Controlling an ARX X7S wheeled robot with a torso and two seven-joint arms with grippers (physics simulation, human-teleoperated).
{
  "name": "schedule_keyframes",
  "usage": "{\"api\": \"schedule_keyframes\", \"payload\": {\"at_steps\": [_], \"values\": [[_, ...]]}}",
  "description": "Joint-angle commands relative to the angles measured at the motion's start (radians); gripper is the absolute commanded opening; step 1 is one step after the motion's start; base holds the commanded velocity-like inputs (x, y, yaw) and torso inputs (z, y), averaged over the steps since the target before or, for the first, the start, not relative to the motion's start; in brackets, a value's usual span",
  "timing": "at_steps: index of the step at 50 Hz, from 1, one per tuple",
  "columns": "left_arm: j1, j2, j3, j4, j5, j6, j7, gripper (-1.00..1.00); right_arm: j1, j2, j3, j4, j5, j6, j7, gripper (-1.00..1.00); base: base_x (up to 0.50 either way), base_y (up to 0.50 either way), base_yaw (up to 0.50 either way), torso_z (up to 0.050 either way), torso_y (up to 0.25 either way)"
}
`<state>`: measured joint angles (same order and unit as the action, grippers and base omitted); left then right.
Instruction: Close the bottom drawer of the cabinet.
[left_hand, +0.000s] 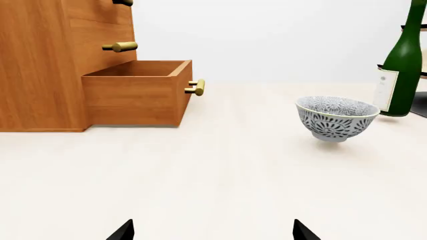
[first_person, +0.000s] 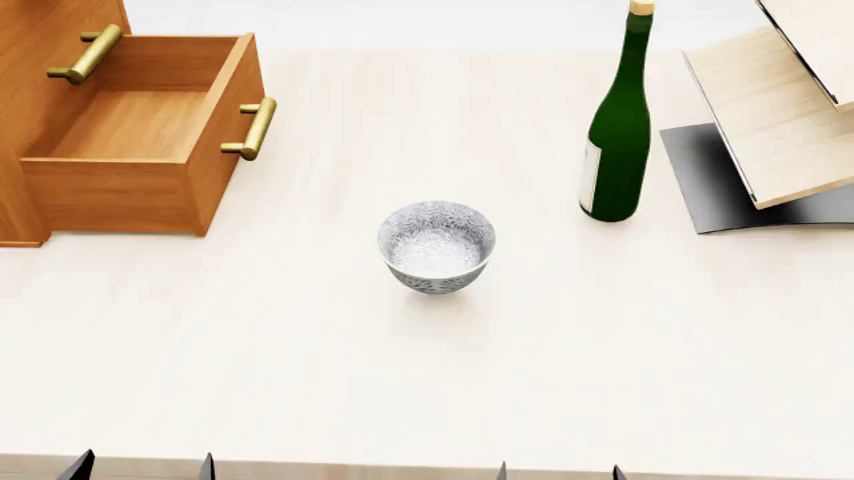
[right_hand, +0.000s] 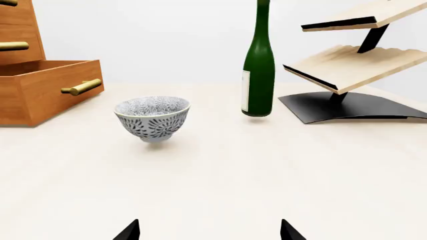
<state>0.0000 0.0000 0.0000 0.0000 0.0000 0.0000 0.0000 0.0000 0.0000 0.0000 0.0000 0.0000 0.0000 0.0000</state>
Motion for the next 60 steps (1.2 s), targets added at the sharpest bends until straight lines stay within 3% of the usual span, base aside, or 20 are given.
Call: {"api": "schedule_keyframes", "payload": {"at_steps": [1,16,22,24,29,31,35,36,38,47,60], "values": [[0.006,-0.017,0.022,0.014,-0.015,-0.001,-0.013,1.0,0.001,0.016,-0.023,-0.001,0.01,0.014,0.019,1.0,0.0,0.0,0.0,0.0,0.0],[0.019,-0.092,0.099,-0.023,0.025,0.114,-0.042,1.0,-0.005,0.054,-0.053,-0.014,0.079,0.077,0.066,1.0,0.0,0.0,0.0,0.0,0.0],[0.01,-0.115,0.082,0.186,0.043,-0.08,-0.063,1.0,0.013,0.078,-0.045,-0.091,0.107,0.173,0.082,1.0,0.0,0.0,0.0,0.0,0.0],[0.003,-0.128,0.094,0.244,0.075,-0.123,-0.067,1.0,0.015,0.086,-0.046,-0.188,0.113,0.255,0.095,1.0,0.0,0.0,0.0,0.0,0.0],[-0.009,-0.132,0.087,0.297,0.062,-0.175,-0.067,1.0,0.018,0.099,-0.055,-0.232,0.117,0.283,0.101,1.0,0.0,0.0,0.0,0.0,0.0],[-0.055,-0.146,0.093,0.423,0.09,-0.295,-0.055,1.0,0.042,0.116,-0.062,-0.364,0.107,0.396,0.118,1.0,0.0,0.0,0.0,0.0,0.0],[-0.061,-0.148,0.093,0.442,0.092,-0.306,-0.061,1.0,0.048,0.121,-0.062,-0.384,0.115,0.415,0.123,1.0,0.0,0.0,0.0,0.0,0.0],[-0.092,-0.157,0.092,0.555,0.114,-0.41,-0.051,1.0,0.076,0.137,-0.051,-0.493,0.115,0.518,0.139,1.0,0.0,0.0,0.0,0.0,0.0],[-0.1,-0.159,0.089,0.588,0.112,-0.445,-0.046,1.0,0.085,0.142,-0.043,-0.546,0.13,0.567,0.141,1.0,0.0,0.0,0.0,0.0,0.0],[-0.099,-0.171,0.062,0.673,0.106,-0.493,-0.053,1.0,0.132,0.167,-0.03,-0.691,0.154,0.71,0.155,1.0,0.0,0.0,0.0,0.0,0.0],[-0.102,-0.183,0.044,0.734,0.097,-0.541,-0.058,1.0,0.148,0.171,-0.015,-0.745,0.184,0.747,0.164,1.0,0.0,0.0,0.0,0.0,0.0]]}}
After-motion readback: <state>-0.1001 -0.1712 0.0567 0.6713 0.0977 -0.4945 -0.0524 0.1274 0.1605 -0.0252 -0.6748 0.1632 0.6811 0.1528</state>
